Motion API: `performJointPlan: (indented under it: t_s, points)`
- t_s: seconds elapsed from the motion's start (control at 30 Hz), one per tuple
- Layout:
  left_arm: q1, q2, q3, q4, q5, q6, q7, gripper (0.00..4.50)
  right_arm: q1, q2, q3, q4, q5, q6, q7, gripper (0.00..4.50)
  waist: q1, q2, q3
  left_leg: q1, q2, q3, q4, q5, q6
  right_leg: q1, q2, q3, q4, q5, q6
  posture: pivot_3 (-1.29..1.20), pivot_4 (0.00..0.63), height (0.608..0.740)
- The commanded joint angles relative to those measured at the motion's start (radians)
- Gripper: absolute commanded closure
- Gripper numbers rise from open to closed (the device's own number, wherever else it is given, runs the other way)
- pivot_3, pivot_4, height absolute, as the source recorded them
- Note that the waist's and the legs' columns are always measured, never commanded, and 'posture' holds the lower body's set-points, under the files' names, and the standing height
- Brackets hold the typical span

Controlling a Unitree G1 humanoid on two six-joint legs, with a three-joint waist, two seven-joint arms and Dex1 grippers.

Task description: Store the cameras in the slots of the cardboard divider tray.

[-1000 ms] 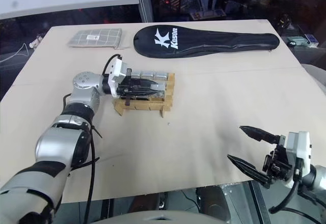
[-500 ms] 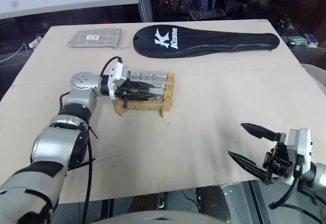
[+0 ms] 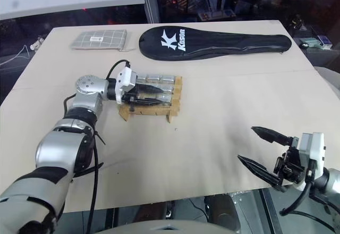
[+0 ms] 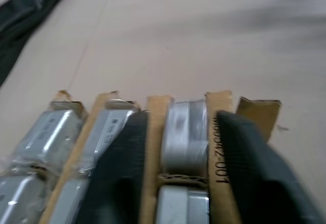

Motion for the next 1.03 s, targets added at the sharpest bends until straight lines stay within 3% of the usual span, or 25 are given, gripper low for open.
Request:
performJointPlan:
  t_s: [0.03,0.07,0.17,0.23,0.37,0.5,0.73,1.03]
  points:
    - [-0.042,0.018,0.029,-0.013,0.016,-0.010,0.029,0.55,0.006,0.003,-0.001,-0.030,0.006,-0.015,0.000,0.00,0.001,0.000,0.000,0.000,0.000,0.000,0.000,0.000,0.000,0.000,0.000,0.000,0.000,0.000,0.000,0.00,0.150,0.740]
    - [-0.049,0.021,0.058,-0.021,-0.007,0.015,0.040,0.05,0.012,0.004,-0.002,-0.026,0.000,-0.021,0.005,0.00,0.002,0.000,0.000,0.000,0.000,0.000,0.000,0.000,0.000,0.000,0.000,0.000,0.000,0.000,0.000,0.00,0.150,0.740]
    - [-0.045,0.034,0.134,-0.074,-0.086,0.147,0.028,0.05,0.029,0.006,-0.005,-0.016,-0.014,-0.033,0.015,0.00,0.001,0.000,0.000,0.000,0.000,0.000,0.000,0.000,0.000,0.000,0.000,0.000,0.000,0.000,0.000,0.00,0.150,0.740]
    - [0.031,0.061,0.166,-0.227,-0.157,0.337,-0.007,0.05,0.039,0.012,0.000,-0.006,-0.030,-0.046,0.018,0.00,-0.003,0.000,0.000,0.000,0.000,0.000,0.000,0.000,0.000,0.000,0.000,0.000,0.000,0.000,0.000,0.00,0.150,0.740]
    - [0.453,0.139,0.209,-0.839,-0.308,0.741,0.117,0.05,0.008,0.026,0.009,0.048,-0.071,-0.084,0.007,0.00,-0.036,0.005,-0.002,0.006,0.003,0.002,-0.004,0.000,0.000,0.000,0.000,0.008,0.001,0.001,-0.001,0.00,0.150,0.740]
    - [0.861,0.171,0.345,-1.250,-0.379,0.925,0.340,0.05,0.009,0.044,0.025,0.103,-0.105,-0.115,0.017,0.00,-0.031,0.003,-0.001,0.013,0.008,0.007,-0.007,-0.001,0.001,0.003,0.000,0.012,0.000,-0.001,0.001,0.00,0.150,0.740]
    - [1.290,0.120,0.470,-1.518,-0.341,0.864,0.515,0.05,-0.018,0.044,0.075,0.217,-0.138,-0.148,0.068,0.00,0.003,0.005,-0.002,0.021,0.008,0.004,-0.006,-0.001,0.001,0.011,0.001,0.009,-0.001,-0.004,-0.003,0.00,0.150,0.740]
    - [1.481,0.082,0.526,-1.627,-0.345,0.755,0.580,0.05,-0.129,0.002,0.113,0.369,-0.176,-0.168,0.136,0.00,0.011,0.005,-0.003,0.018,0.009,0.013,-0.006,-0.002,0.001,0.008,0.001,0.009,-0.002,-0.004,-0.003,0.00,0.150,0.740]
